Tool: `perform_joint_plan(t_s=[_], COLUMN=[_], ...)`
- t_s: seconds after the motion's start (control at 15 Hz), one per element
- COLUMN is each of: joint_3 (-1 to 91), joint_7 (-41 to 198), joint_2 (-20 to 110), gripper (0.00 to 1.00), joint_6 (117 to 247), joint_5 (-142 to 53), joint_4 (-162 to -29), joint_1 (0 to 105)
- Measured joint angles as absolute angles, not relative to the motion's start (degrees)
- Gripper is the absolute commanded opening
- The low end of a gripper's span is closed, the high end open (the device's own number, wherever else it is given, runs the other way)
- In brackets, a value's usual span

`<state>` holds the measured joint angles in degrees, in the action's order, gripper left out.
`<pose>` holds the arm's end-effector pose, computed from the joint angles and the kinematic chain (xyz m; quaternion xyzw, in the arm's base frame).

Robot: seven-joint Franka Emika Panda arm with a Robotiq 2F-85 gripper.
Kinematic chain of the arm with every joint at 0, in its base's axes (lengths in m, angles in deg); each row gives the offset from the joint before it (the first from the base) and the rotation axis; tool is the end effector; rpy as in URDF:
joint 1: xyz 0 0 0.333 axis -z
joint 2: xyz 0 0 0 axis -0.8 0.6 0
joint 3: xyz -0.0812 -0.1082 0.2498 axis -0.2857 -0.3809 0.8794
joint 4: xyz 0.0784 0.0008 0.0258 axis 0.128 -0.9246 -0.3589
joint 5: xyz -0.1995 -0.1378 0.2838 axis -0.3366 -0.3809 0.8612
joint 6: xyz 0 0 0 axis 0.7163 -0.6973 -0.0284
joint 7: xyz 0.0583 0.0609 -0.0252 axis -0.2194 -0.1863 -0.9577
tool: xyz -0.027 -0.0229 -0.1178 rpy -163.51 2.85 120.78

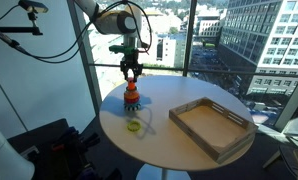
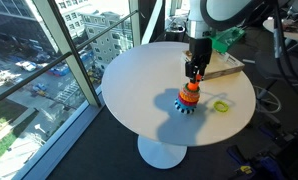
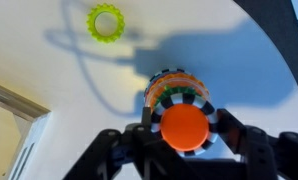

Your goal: Put the black and white circular object on the orange object

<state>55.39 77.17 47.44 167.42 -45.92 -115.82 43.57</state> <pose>0.5388 0.1494 0.2570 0.9859 0.1347 -0.0953 0.0271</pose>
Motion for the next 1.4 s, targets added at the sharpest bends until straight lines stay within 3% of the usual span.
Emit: perform_joint_plan(t_s=[0.07,0.13,0.2,0.33,1.4], joint_3=[55.4,55.4,55.4,55.4,54.7], joint_7=[77.6,78.0,78.7,79.8,82.0], joint_2=[47.5,47.6,47.7,47.7,42.6], gripper=[0.41,0.75,0.92,1.00,1.00], joint_6=[167.8,168.4,169.3,170.6,161.3], joint_5=[-46.3,-46.7,-47.1,-47.8,-47.2], joint_4=[-116.0,-116.3,-116.8,-117.8,-120.1], joint_1=[43.5,43.5,43.4,43.1,43.2])
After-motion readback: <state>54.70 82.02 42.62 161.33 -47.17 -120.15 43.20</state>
